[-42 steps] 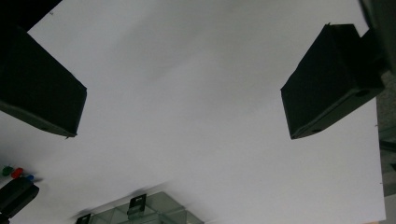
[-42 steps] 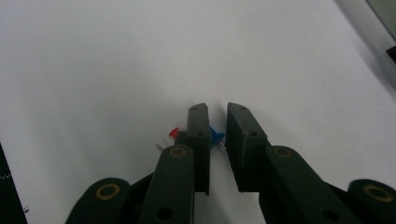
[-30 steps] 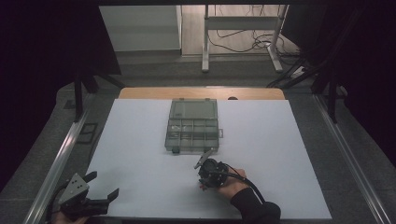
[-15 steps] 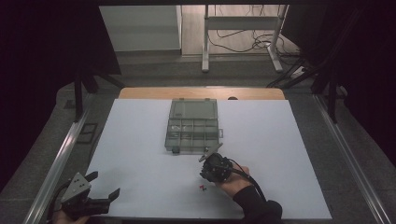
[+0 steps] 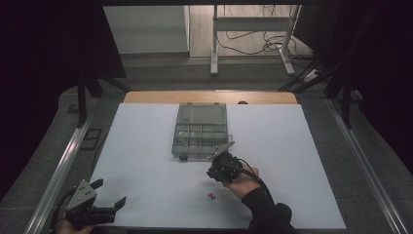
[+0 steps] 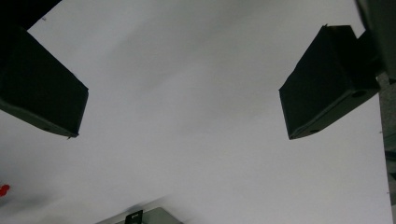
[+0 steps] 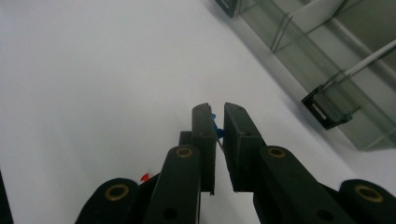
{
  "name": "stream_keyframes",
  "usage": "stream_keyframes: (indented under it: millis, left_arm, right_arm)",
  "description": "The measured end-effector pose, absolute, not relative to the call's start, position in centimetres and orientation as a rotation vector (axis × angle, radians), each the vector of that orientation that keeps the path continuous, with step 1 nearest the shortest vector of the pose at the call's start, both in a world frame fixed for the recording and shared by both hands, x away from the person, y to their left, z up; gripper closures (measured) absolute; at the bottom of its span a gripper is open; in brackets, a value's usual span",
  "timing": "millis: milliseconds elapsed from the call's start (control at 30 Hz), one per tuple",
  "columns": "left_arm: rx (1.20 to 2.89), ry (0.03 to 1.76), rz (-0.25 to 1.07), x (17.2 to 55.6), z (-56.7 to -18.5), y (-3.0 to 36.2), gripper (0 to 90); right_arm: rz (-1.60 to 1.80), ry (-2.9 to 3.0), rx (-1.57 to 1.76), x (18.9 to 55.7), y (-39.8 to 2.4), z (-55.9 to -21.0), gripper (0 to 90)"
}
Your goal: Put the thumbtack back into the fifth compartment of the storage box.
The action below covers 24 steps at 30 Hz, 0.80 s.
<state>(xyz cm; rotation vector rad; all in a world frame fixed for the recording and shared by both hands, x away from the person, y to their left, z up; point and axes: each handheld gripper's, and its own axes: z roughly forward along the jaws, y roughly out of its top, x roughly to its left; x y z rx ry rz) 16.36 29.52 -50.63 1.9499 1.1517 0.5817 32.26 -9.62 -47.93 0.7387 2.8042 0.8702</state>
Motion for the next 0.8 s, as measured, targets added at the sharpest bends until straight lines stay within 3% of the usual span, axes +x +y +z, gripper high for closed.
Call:
stream_keyframes:
  millis: [800]
  left_arm:
    - [1.962,1.141,0.581,16.4,-50.6,29.4,1.8]
  right_arm:
    - [0.952,2.746,0.759,35.3,-7.3,-47.2,82.8]
